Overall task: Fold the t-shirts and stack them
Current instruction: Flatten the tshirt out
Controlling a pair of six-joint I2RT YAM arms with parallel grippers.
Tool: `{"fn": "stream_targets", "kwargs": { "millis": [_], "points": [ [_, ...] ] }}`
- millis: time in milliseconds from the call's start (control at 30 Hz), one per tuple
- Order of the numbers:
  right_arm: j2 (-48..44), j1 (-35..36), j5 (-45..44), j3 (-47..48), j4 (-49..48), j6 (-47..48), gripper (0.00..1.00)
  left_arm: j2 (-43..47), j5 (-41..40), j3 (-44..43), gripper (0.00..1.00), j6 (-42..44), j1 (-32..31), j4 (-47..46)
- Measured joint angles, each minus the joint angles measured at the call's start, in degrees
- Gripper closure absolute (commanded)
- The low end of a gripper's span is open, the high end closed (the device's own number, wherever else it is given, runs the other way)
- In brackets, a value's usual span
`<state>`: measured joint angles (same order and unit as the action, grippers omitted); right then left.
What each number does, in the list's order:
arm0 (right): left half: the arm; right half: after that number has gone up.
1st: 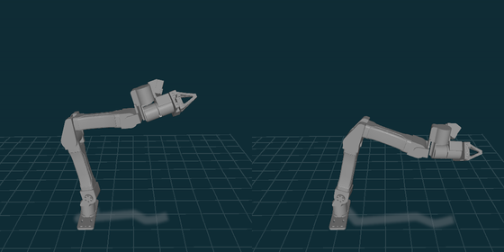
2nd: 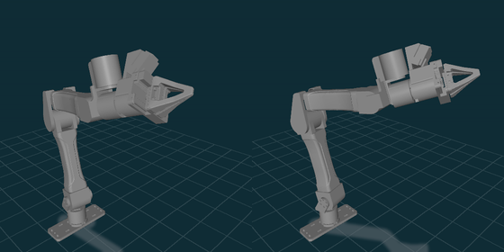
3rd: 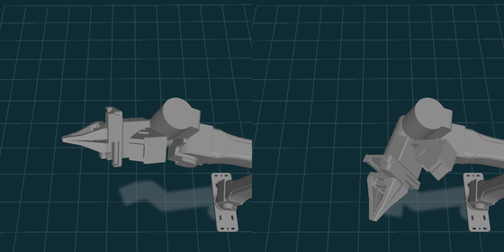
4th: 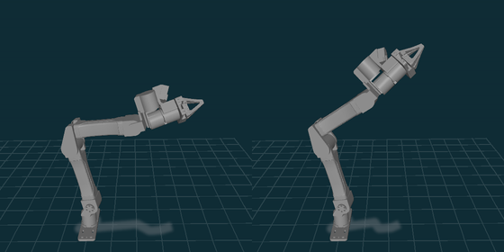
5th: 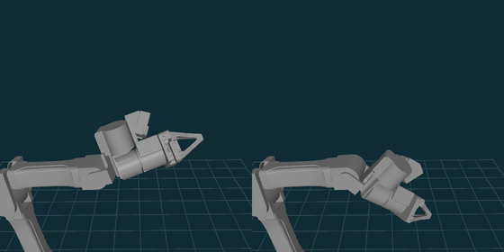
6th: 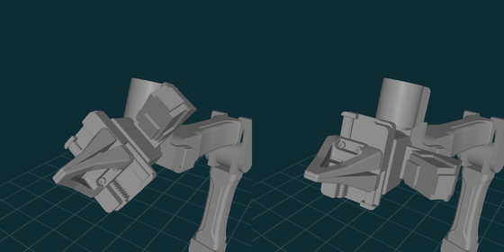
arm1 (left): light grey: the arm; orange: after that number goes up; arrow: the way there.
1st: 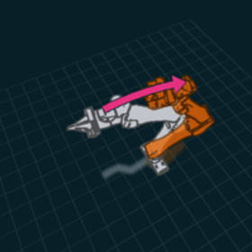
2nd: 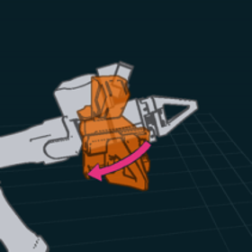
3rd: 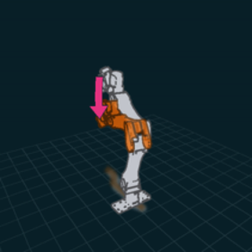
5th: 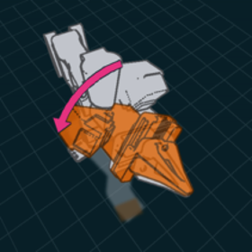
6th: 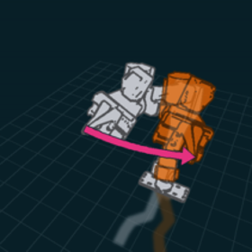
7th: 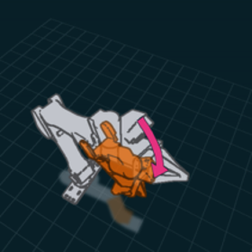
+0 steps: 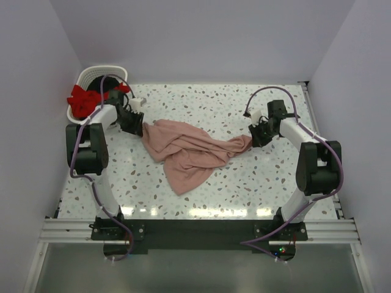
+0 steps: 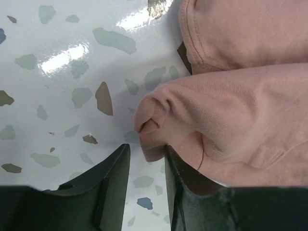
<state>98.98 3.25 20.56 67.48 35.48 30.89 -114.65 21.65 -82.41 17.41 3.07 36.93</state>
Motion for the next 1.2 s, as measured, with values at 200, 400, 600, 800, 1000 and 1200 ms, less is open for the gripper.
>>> {"fn": "stream_targets", "kwargs": {
  "millis": [200,400,600,800,1000,1200],
  "points": [
    [0.0,0.0,-0.11,0.02,0.44,0.0,1.0,0.0,1.62,-0.98,0.91,-0.83,0.7,-0.37],
    [0.0,0.0,-0.11,0.48,0.96,0.0,1.0,0.0,3.3,-1.03,0.59,-1.46,1.03,-0.35],
    [0.0,0.0,-0.11,1.03,1.03,0.0,1.0,-0.66,4.15,-1.03,0.6,-2.12,1.77,-0.33],
    [0.0,0.0,-0.13,1.09,1.14,0.02,1.0,-2.71,6.08,-1.03,0.67,-2.99,2.97,0.02],
    [0.0,-0.02,-0.13,1.51,1.29,0.02,1.0,-3.15,8.04,-1.07,0.9,-3.82,3.39,0.42],
    [0.0,-0.07,-0.13,1.79,1.33,0.02,1.0,-3.13,11.74,-1.46,1.0,-4.85,4.66,0.96]
  ]
}}
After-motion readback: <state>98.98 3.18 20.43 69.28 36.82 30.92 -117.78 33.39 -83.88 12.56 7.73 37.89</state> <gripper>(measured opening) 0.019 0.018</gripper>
